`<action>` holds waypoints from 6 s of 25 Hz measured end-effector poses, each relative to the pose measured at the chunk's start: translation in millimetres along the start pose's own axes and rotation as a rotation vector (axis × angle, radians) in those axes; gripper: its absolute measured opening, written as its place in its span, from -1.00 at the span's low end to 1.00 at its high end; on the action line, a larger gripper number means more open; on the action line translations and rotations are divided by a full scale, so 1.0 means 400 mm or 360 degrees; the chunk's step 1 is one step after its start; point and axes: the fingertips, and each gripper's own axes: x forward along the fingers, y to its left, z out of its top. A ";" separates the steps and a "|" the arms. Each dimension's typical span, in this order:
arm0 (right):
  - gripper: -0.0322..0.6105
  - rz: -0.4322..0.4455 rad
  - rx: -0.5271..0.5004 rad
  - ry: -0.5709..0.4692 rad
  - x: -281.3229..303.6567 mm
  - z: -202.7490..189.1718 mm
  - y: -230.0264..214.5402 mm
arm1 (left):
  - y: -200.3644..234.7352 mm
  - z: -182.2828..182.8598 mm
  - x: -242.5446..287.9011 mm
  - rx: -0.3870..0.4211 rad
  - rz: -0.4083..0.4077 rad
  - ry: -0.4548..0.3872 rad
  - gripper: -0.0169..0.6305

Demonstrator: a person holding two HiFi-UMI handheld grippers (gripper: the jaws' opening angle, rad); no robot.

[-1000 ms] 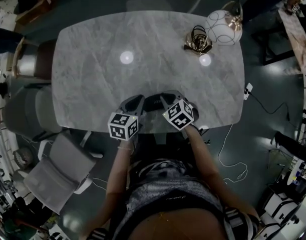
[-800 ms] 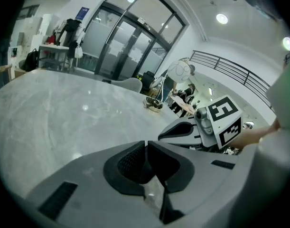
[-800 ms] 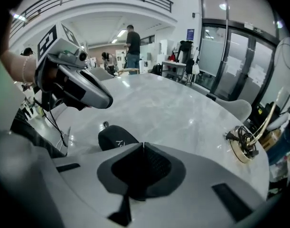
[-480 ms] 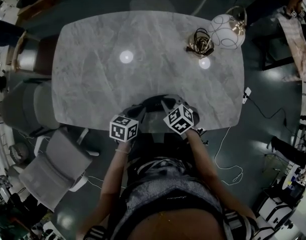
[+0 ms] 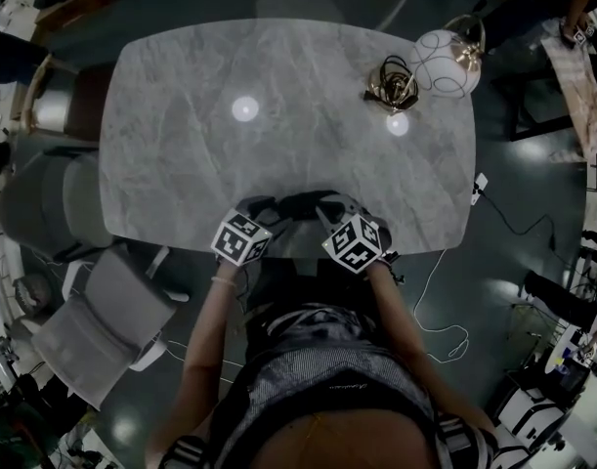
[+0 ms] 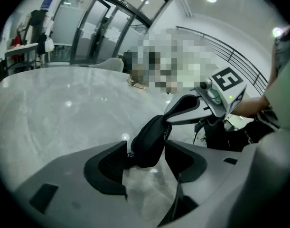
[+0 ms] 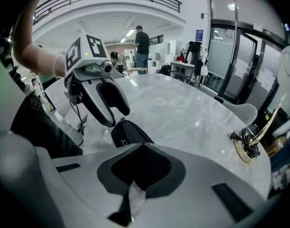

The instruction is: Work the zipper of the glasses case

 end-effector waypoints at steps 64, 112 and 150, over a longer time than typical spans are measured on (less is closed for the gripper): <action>0.09 0.0356 -0.0864 0.0334 0.118 -0.065 0.101 | 0.021 -0.059 0.015 -0.0878 -0.0591 -0.0229 -0.64; 0.09 0.0421 -0.0738 0.0296 0.048 -0.096 0.059 | -0.049 0.017 0.032 -0.0381 -0.0103 0.0069 -0.93; 0.07 0.0414 -0.0726 0.0093 0.023 -0.095 0.058 | -0.180 0.096 0.160 -0.0295 -0.0043 0.0144 -0.93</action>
